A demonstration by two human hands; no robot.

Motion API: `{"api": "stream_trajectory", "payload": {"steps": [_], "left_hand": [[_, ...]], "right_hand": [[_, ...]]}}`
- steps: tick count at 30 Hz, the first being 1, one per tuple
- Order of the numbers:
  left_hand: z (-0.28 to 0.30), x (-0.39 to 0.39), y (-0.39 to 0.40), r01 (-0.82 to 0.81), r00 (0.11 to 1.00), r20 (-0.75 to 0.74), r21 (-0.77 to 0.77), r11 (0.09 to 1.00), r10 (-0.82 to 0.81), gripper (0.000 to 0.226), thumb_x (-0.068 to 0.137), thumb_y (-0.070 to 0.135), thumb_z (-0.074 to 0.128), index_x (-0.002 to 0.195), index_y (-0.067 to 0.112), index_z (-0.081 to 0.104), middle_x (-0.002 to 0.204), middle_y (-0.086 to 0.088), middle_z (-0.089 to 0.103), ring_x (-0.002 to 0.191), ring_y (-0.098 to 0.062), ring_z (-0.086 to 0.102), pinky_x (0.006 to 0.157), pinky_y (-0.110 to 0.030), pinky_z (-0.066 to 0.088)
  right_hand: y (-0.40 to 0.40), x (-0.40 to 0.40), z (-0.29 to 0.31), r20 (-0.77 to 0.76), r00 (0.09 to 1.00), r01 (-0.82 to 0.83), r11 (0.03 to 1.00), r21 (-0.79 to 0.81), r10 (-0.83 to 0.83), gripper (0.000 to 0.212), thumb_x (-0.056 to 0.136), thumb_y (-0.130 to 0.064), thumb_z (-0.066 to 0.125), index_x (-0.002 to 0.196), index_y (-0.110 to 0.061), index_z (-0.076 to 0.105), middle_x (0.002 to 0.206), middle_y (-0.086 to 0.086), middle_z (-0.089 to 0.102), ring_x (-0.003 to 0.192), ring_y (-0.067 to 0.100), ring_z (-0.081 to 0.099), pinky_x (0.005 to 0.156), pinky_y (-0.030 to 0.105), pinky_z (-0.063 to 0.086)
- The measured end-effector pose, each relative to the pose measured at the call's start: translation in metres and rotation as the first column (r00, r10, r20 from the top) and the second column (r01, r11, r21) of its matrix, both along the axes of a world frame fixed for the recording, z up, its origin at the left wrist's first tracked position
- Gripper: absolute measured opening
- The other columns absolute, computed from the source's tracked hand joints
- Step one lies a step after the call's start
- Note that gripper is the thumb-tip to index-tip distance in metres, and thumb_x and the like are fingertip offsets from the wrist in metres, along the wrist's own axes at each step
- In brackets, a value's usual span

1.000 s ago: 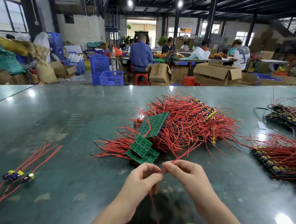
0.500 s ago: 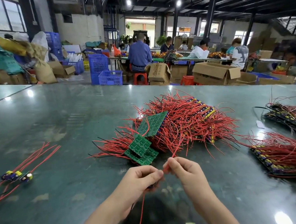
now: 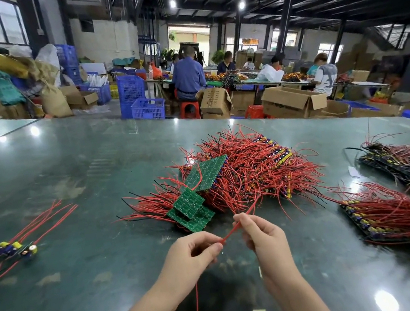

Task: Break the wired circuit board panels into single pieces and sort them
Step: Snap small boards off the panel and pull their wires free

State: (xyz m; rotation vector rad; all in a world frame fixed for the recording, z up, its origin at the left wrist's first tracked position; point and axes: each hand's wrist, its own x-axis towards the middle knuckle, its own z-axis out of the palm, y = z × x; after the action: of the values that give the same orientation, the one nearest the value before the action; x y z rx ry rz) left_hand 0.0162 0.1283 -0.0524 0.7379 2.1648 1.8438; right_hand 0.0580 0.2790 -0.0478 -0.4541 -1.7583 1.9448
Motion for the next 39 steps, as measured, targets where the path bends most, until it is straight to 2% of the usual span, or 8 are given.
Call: {"api": "stream_trajectory", "payload": {"steps": [4, 8, 10, 15, 19, 27, 31, 39], "left_hand": [[0.0, 0.001, 0.0, 0.017, 0.999, 0.047, -0.04, 0.999, -0.015, 0.011, 0.089, 0.017, 0.064, 0.082, 0.017, 0.073, 0.065, 0.003, 0.066, 0.066, -0.005, 0.059, 0.07, -0.021, 0.048], [0.004, -0.001, 0.0, 0.114, 0.893, 0.411, 0.185, 0.976, -0.182, 0.018, 0.09, 0.015, 0.059, 0.086, 0.011, 0.076, 0.078, -0.005, 0.072, 0.073, -0.012, 0.065, 0.073, -0.024, 0.051], [0.006, -0.003, -0.001, 0.044, 0.859, 0.475, 0.297, 0.954, -0.188, 0.014, 0.082, 0.015, 0.064, 0.082, 0.013, 0.078, 0.085, -0.009, 0.074, 0.073, -0.011, 0.067, 0.066, -0.023, 0.052], [0.009, -0.013, -0.006, -0.212, 0.869, 0.492, 0.458, 0.863, -0.048, 0.025, 0.067, 0.021, 0.068, 0.089, 0.013, 0.074, 0.091, -0.007, 0.075, 0.068, -0.006, 0.065, 0.055, -0.02, 0.042], [0.006, -0.014, -0.005, -0.259, 0.896, 0.44, 0.406, 0.876, 0.061, 0.022, 0.06, 0.025, 0.074, 0.079, 0.015, 0.076, 0.084, -0.004, 0.075, 0.064, -0.005, 0.065, 0.052, -0.017, 0.049], [0.001, -0.014, -0.004, -0.234, 0.934, 0.338, 0.34, 0.911, 0.114, 0.025, 0.059, 0.029, 0.076, 0.081, 0.017, 0.071, 0.075, 0.003, 0.071, 0.068, -0.004, 0.063, 0.058, -0.019, 0.05], [-0.001, -0.013, -0.003, -0.182, 0.95, 0.302, 0.339, 0.923, 0.077, 0.028, 0.066, 0.006, 0.078, 0.092, 0.009, 0.067, 0.078, 0.002, 0.072, 0.074, -0.009, 0.066, 0.067, -0.022, 0.054], [-0.001, -0.014, -0.002, -0.201, 0.952, 0.293, 0.368, 0.908, 0.091, 0.021, 0.073, -0.004, 0.073, 0.089, 0.008, 0.067, 0.077, -0.002, 0.071, 0.079, -0.016, 0.064, 0.075, -0.027, 0.053]], "right_hand": [[0.0, 0.0, 0.001, -0.012, 0.997, 0.074, 0.997, -0.019, -0.074, 0.016, 0.086, -0.024, 0.066, 0.076, -0.024, 0.078, 0.064, -0.011, 0.065, 0.051, -0.004, 0.046, 0.065, 0.022, 0.036], [-0.001, -0.002, 0.004, -0.033, 0.996, 0.079, 0.996, -0.053, -0.08, 0.017, 0.089, -0.026, 0.062, 0.084, -0.021, 0.077, 0.071, -0.008, 0.07, 0.052, -0.001, 0.043, 0.061, 0.021, 0.036], [-0.007, -0.003, 0.003, -0.015, 1.0, 0.019, 0.999, -0.048, -0.019, 0.02, 0.091, -0.029, 0.059, 0.082, -0.022, 0.075, 0.073, -0.004, 0.071, 0.051, 0.004, 0.042, 0.055, 0.02, 0.037], [-0.03, 0.002, -0.006, 0.13, 0.959, -0.273, 0.941, 0.2, 0.251, 0.031, 0.092, -0.034, 0.056, 0.071, -0.022, 0.074, 0.065, -0.003, 0.064, 0.053, 0.004, 0.045, 0.051, 0.022, 0.039], [-0.03, 0.005, -0.006, 0.173, 0.951, -0.308, 0.846, 0.436, 0.257, 0.036, 0.091, -0.032, 0.061, 0.056, -0.028, 0.07, 0.048, -0.011, 0.056, 0.046, -0.001, 0.043, 0.05, 0.015, 0.031], [-0.033, 0.005, 0.0, 0.193, 0.952, -0.302, 0.838, 0.454, 0.238, 0.024, 0.085, -0.019, 0.068, 0.064, -0.03, 0.069, 0.059, -0.012, 0.067, 0.055, -0.004, 0.055, 0.058, 0.012, 0.041], [-0.031, 0.005, 0.0, 0.202, 0.958, -0.281, 0.819, 0.5, 0.206, 0.028, 0.088, -0.019, 0.063, 0.062, -0.027, 0.067, 0.058, -0.012, 0.065, 0.053, -0.004, 0.053, 0.055, 0.01, 0.037], [-0.03, 0.004, 0.002, 0.194, 0.94, -0.327, 0.907, 0.264, 0.281, 0.02, 0.092, -0.013, 0.057, 0.077, -0.014, 0.071, 0.063, -0.002, 0.069, 0.05, 0.003, 0.048, 0.051, 0.016, 0.038]]}}
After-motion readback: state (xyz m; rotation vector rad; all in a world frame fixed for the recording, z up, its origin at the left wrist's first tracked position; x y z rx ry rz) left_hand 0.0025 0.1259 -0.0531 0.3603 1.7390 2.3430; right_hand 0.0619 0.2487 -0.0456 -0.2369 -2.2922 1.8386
